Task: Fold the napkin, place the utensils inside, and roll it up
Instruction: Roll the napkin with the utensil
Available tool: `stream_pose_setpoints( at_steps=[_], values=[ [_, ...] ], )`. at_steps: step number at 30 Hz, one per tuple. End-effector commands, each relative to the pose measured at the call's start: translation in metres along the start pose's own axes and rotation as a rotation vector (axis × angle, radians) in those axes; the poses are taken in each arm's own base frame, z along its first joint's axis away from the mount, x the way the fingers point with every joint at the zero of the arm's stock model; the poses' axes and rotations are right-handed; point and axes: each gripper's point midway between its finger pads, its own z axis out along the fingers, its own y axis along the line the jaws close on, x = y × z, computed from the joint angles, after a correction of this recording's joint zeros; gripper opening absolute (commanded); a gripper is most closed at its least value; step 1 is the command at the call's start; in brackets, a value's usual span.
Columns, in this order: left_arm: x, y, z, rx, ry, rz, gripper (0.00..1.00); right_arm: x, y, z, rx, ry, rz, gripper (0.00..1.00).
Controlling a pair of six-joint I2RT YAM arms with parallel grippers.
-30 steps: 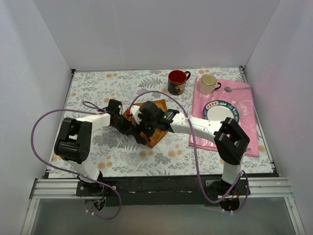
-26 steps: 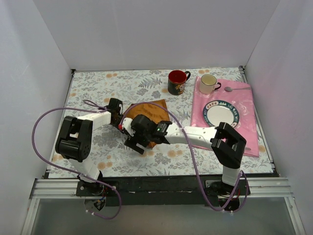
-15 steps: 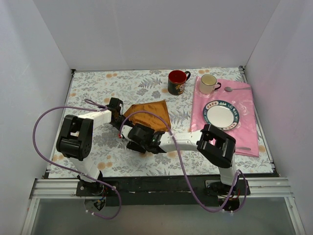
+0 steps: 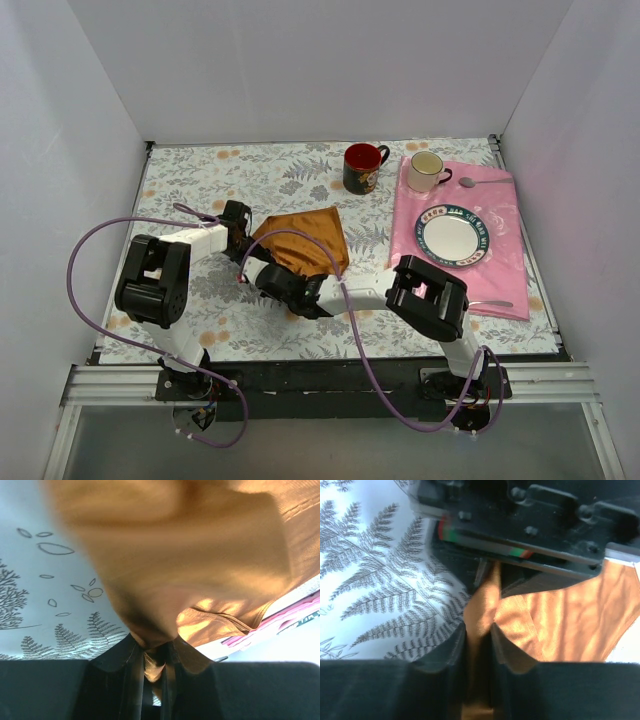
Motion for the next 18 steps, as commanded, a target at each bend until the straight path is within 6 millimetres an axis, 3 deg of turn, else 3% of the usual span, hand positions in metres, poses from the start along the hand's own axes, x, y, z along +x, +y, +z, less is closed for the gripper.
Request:
stream_pose_setpoints(
  at_steps=[1, 2, 3, 9, 12, 13, 18],
  values=[
    [0.005, 0.046, 0.007, -0.158, -0.014, 0.024, 0.0, 0.022, 0.001, 0.01, -0.019, 0.047, 0.047, 0.17],
    [0.005, 0.046, 0.007, -0.154, -0.014, 0.033, 0.0, 0.022, 0.005, 0.011, -0.056, 0.042, 0.062, 0.04],
    [0.004, 0.043, 0.008, -0.137, -0.019, 0.052, 0.0, 0.023, 0.006, 0.01, -0.077, 0.043, 0.076, 0.01],
    [-0.004, 0.023, 0.009, -0.003, -0.057, 0.202, 0.0, 0.021, 0.024, 0.005, -0.298, 0.026, 0.208, 0.01],
    [-0.01, 0.014, 0.003, 0.042, -0.112, 0.242, 0.23, 0.024, 0.029, 0.0, -0.37, 0.049, 0.267, 0.01],
    [-0.013, 0.011, 0.001, 0.055, -0.126, 0.248, 0.38, 0.026, 0.03, -0.001, -0.398, 0.056, 0.289, 0.01],
    [-0.024, -0.006, -0.02, 0.147, -0.204, 0.262, 0.64, 0.023, 0.034, -0.006, -0.508, 0.056, 0.438, 0.01]
  ],
)
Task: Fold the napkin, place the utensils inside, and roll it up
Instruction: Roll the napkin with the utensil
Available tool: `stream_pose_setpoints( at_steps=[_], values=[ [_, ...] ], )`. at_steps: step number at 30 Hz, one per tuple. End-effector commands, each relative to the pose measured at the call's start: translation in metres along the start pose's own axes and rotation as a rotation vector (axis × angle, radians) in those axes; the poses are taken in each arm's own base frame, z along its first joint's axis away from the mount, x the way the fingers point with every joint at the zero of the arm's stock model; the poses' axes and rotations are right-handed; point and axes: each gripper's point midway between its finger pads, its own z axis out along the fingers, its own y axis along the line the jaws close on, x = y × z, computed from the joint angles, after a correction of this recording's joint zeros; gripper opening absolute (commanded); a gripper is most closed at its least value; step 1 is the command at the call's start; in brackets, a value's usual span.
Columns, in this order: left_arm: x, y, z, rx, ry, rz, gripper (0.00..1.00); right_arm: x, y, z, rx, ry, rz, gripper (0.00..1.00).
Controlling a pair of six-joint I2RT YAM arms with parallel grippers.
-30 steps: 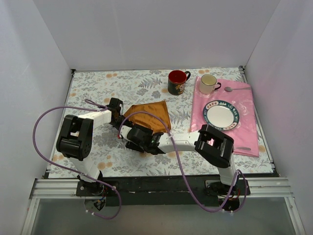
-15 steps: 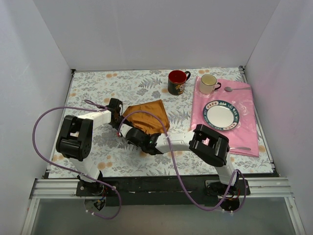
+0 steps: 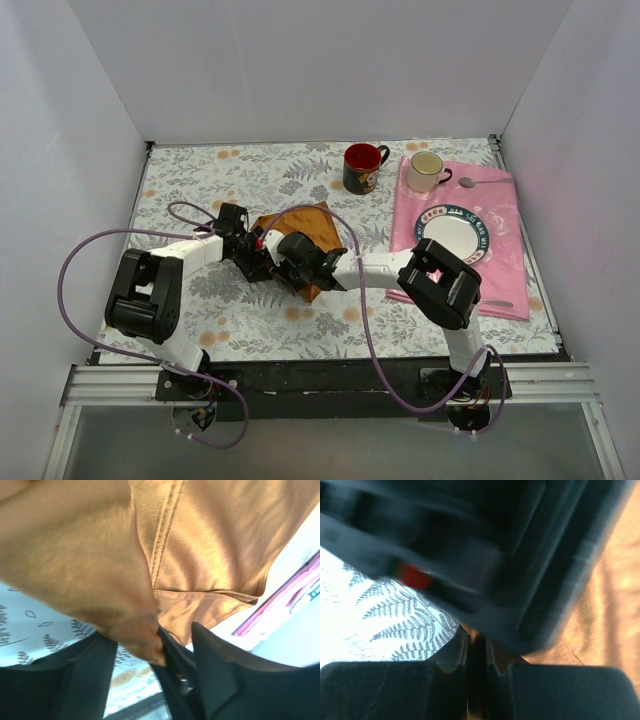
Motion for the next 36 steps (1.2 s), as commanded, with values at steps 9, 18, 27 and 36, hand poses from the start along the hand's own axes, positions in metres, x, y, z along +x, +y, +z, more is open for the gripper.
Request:
stream_pose_setpoints(
  at_steps=[9, 18, 27, 36],
  values=[
    [-0.024, 0.004, -0.035, 0.07, -0.169, 0.04, 0.71, 0.016, 0.036, -0.003, -0.377, 0.093, 0.4, 0.01],
    [-0.031, 0.0, -0.082, 0.142, -0.33, 0.11, 0.71, 0.017, 0.024, -0.004, -0.574, 0.101, 0.68, 0.01],
    [0.009, 0.02, -0.054, 0.167, -0.147, -0.125, 0.89, 0.011, 0.022, -0.007, -0.719, -0.01, 0.854, 0.01],
    [0.01, 0.027, -0.026, 0.129, -0.095, -0.227, 0.84, 0.01, 0.021, -0.006, -0.734, -0.06, 0.867, 0.01]
  ],
)
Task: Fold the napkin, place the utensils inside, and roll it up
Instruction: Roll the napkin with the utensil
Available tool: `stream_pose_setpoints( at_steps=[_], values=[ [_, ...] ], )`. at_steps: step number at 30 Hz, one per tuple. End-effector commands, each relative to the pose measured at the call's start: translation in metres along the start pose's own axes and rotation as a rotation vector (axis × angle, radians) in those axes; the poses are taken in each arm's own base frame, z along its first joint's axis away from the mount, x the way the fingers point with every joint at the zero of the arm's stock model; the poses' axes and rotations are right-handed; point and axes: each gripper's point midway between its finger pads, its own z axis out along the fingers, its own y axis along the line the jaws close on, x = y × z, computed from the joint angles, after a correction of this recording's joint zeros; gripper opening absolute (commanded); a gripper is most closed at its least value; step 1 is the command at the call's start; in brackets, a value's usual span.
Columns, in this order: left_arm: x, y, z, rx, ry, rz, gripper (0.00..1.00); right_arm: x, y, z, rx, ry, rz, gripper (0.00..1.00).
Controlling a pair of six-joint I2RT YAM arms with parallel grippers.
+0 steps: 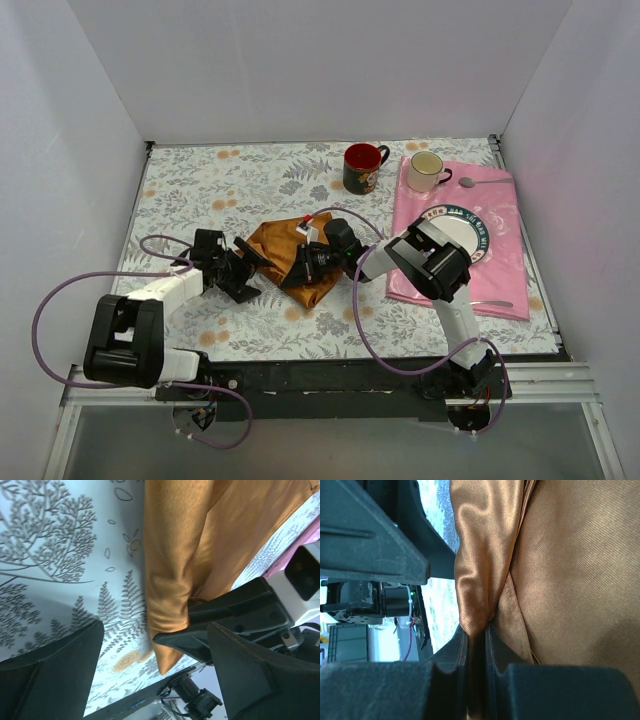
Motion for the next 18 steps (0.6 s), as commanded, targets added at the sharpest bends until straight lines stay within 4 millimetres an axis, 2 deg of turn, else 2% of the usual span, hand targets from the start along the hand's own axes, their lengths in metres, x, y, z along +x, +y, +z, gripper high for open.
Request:
stream_pose_setpoints(
  at_steps=[1, 3, 4, 5, 9, 12, 16, 18],
  values=[
    [-0.004, 0.001, 0.012, -0.026, -0.015, -0.053, 0.83, 0.008, -0.005, 0.002, -0.01, 0.005, 0.025, 0.01],
    [-0.002, 0.008, 0.016, -0.072, -0.011, -0.089, 0.79, 0.007, -0.005, 0.003, -0.013, 0.005, 0.02, 0.01],
    [-0.003, 0.008, 0.018, -0.081, -0.01, -0.092, 0.74, 0.007, -0.005, 0.002, -0.013, 0.004, 0.017, 0.01],
    [-0.001, 0.02, 0.023, -0.145, -0.004, -0.116, 0.72, 0.007, -0.004, 0.003, -0.014, 0.006, 0.014, 0.01],
    [0.004, 0.031, 0.034, -0.258, -0.004, -0.109, 0.65, 0.005, -0.008, 0.003, 0.003, 0.018, -0.01, 0.01],
    [-0.003, 0.04, 0.04, -0.302, -0.042, -0.101, 0.41, 0.004, -0.007, 0.003, 0.013, 0.03, -0.042, 0.01],
    [-0.014, 0.042, 0.046, -0.323, -0.066, -0.036, 0.21, 0.004, -0.005, 0.0, 0.015, 0.059, -0.113, 0.01],
    [-0.012, 0.043, 0.048, -0.33, -0.047, -0.028, 0.03, 0.006, -0.007, -0.001, 0.035, 0.096, -0.12, 0.01]
  ],
)
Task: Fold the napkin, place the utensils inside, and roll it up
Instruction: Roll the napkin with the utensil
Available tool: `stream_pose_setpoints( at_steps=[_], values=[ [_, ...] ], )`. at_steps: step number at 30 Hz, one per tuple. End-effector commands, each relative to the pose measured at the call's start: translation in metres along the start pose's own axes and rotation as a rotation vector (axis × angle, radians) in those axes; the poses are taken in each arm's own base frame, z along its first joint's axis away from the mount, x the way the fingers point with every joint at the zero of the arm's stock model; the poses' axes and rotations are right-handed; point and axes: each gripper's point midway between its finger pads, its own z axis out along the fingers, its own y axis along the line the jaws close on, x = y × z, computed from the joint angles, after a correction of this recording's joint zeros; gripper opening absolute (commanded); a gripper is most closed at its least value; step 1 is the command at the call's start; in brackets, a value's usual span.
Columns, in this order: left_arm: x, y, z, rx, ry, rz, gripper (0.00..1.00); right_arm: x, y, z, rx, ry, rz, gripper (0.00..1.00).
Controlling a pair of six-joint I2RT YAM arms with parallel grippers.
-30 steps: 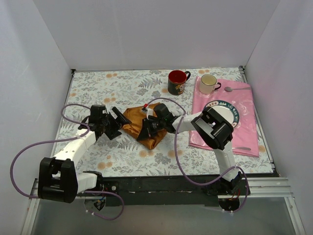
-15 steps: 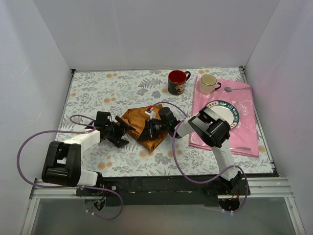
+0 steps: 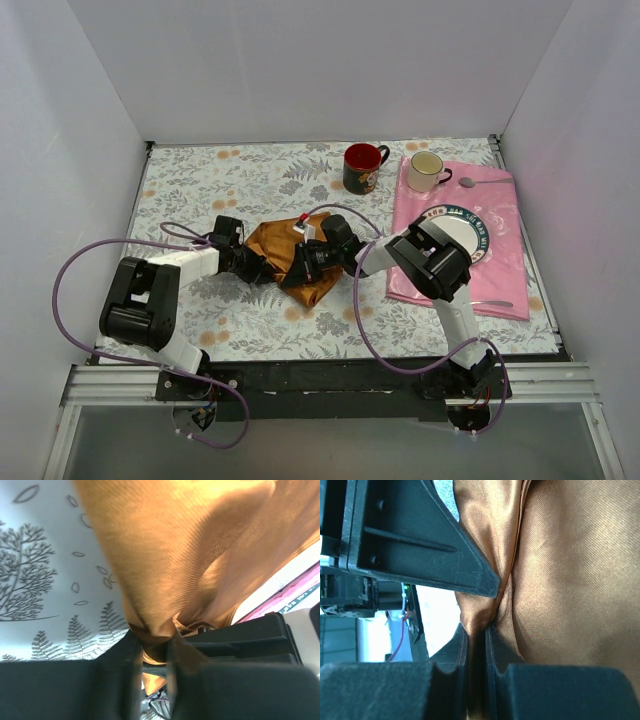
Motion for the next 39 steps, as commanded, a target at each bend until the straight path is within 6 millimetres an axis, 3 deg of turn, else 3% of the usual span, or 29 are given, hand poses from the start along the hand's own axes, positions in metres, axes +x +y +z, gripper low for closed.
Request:
stream_pose_setpoints(
  at_steps=[1, 4, 5, 8, 11, 12, 13, 20, 26, 31, 39],
  values=[
    [-0.018, 0.049, 0.015, -0.199, -0.098, 0.039, 0.0, 0.005, -0.005, -0.002, 0.04, 0.079, -0.09, 0.01],
    [-0.009, 0.05, 0.012, -0.188, -0.06, 0.027, 0.0, 0.001, -0.008, -0.005, 0.092, 0.124, -0.148, 0.01],
    [-0.006, 0.05, 0.011, -0.191, -0.052, 0.023, 0.0, -0.01, -0.004, -0.005, 0.098, 0.123, -0.222, 0.04],
    [-0.002, 0.055, 0.005, -0.245, -0.04, -0.007, 0.0, -0.009, -0.008, -0.016, 0.196, 0.188, -0.266, 0.17],
    [0.002, 0.059, 0.003, -0.317, -0.008, -0.03, 0.0, -0.019, 0.003, -0.024, 0.282, 0.215, -0.339, 0.33],
    [0.003, 0.058, 0.004, -0.329, 0.0, -0.03, 0.0, -0.029, 0.01, -0.026, 0.313, 0.205, -0.415, 0.44],
    [0.004, 0.056, 0.003, -0.342, 0.013, -0.034, 0.0, -0.023, 0.011, -0.029, 0.344, 0.231, -0.419, 0.49],
    [0.007, 0.051, 0.003, -0.375, 0.035, -0.059, 0.0, -0.023, 0.032, -0.026, 0.494, 0.215, -0.636, 0.77],
    [0.011, 0.047, 0.001, -0.371, 0.057, -0.068, 0.0, -0.019, 0.028, -0.01, 0.632, 0.108, -0.784, 0.8],
    [0.013, 0.05, 0.0, -0.387, 0.077, -0.059, 0.0, -0.015, 0.013, -0.001, 0.766, 0.082, -0.86, 0.78],
    [0.016, 0.054, -0.004, -0.399, 0.089, -0.04, 0.0, -0.008, -0.019, -0.001, 0.941, 0.107, -0.913, 0.57]
  ],
)
